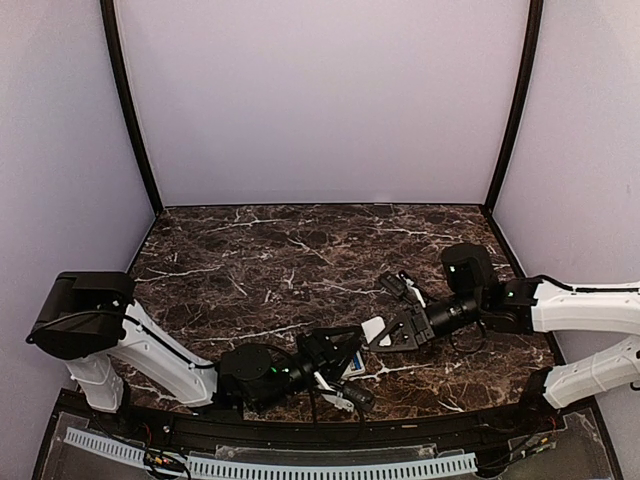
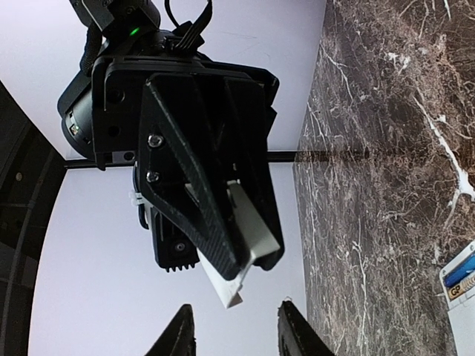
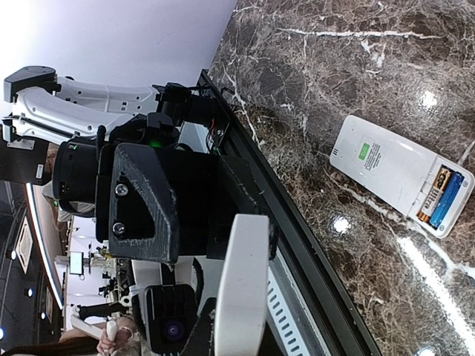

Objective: Load the batteries into the remote control
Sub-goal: Pass from the right arm to the left

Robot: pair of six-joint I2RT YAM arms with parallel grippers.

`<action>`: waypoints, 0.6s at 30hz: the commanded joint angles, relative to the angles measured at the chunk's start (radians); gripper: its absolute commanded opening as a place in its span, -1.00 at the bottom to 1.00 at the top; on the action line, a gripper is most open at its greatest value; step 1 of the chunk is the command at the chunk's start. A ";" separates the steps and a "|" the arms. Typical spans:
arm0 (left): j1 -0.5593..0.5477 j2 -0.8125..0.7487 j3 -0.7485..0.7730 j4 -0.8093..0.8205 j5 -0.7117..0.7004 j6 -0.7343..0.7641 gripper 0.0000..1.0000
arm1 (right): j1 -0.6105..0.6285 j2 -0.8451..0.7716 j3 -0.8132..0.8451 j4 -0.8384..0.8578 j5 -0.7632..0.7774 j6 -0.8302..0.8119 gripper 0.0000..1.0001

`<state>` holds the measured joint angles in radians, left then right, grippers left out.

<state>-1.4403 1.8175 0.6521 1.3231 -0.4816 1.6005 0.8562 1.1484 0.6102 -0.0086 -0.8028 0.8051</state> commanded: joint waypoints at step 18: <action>-0.003 0.030 0.062 0.295 0.013 0.032 -0.53 | -0.008 0.039 0.007 0.081 -0.081 0.036 -1.00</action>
<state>-1.4403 1.8366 0.6937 1.3300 -0.4572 1.6348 0.8562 1.1717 0.6106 0.0288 -0.8509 0.8288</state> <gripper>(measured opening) 0.261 0.083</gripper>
